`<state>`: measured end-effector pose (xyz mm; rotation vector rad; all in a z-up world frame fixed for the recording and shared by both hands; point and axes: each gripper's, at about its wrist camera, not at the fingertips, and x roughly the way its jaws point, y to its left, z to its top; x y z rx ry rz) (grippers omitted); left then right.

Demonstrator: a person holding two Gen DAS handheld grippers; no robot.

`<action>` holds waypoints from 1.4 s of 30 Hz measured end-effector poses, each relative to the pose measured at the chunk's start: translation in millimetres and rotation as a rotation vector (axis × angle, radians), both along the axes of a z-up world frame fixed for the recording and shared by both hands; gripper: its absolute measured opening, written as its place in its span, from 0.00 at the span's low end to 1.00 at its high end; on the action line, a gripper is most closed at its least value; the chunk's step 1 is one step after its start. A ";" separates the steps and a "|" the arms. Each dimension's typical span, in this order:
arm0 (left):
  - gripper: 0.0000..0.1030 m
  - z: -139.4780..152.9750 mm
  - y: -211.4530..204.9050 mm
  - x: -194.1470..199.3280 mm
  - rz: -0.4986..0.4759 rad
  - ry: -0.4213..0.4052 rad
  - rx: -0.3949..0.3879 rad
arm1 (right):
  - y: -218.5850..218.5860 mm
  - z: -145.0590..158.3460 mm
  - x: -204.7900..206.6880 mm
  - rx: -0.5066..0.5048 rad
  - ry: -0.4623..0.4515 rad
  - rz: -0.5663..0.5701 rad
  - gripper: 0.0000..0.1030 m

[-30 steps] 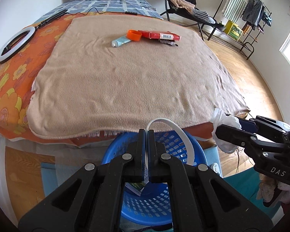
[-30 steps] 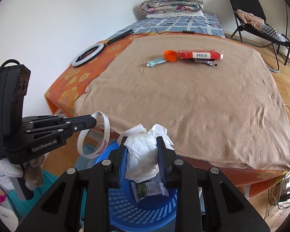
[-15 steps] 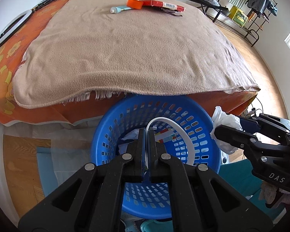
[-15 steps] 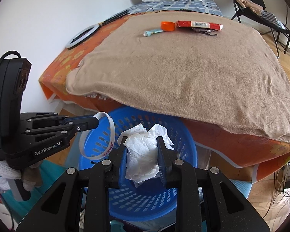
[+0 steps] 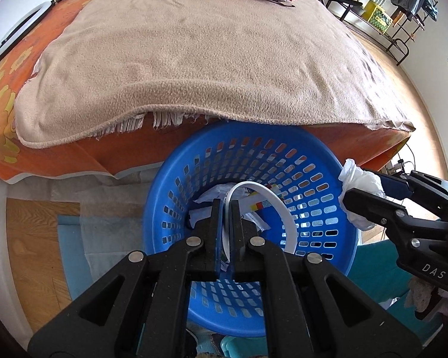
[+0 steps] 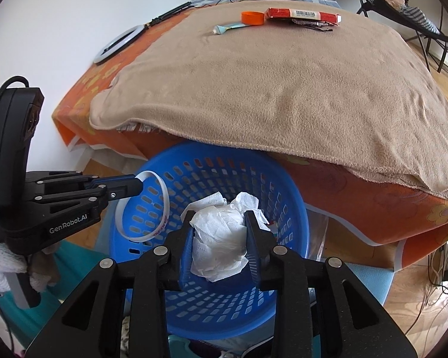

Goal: Collect trash
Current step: 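Open the left tool to drop the wristband while the right tool drops the tissue, then move both tools back over the towel toward the orange cap and red tissue pack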

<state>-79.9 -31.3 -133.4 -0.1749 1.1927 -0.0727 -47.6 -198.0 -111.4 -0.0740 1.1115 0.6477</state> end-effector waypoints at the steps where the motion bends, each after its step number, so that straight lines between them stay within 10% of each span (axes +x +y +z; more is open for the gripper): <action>1: 0.06 -0.8 -0.1 0.0 -0.001 0.002 0.002 | -0.5 -0.5 0.6 -0.005 -0.001 -0.002 0.31; 21: 0.68 3.9 4.7 3.0 0.035 -0.020 0.025 | -6.9 3.2 10.5 -0.037 -0.031 -0.073 0.65; 42: 0.69 19.4 -0.9 10.2 0.026 -0.039 0.007 | -9.3 19.5 25.2 -0.035 -0.063 -0.106 0.67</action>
